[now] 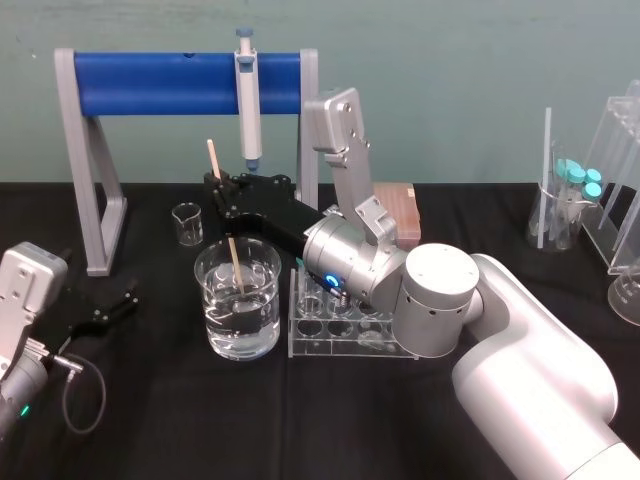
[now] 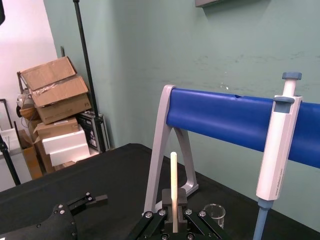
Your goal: Hold the thermometer with one hand and immerse one end into the beaker, then reinsert it into the test tube rack.
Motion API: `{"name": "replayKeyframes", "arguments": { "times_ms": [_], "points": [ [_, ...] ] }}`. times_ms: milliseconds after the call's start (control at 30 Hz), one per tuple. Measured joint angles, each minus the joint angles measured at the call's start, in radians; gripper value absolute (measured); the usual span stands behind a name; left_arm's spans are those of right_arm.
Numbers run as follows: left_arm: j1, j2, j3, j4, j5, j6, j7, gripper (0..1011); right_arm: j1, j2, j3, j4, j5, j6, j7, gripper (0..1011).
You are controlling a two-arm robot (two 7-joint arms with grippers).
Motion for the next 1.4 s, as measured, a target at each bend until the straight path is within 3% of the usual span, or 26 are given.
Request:
{"name": "replayKeyframes", "arguments": {
  "times_ms": [700,933,1400],
  "points": [
    [0.0,0.0,0.0,0.0,0.0,0.0,0.0,1004,-0.005,0.003,0.003,-0.012,0.0,-0.009,0.001,54],
    [0.0,0.0,0.0,0.0,0.0,0.0,0.0,1004,-0.021,0.019,0.021,-0.086,0.008,-0.008,-0.001,54],
    [0.0,0.0,0.0,0.0,0.0,0.0,0.0,1004,-0.079,0.084,0.084,-0.337,0.066,0.099,-0.069,54]
  ]
}}
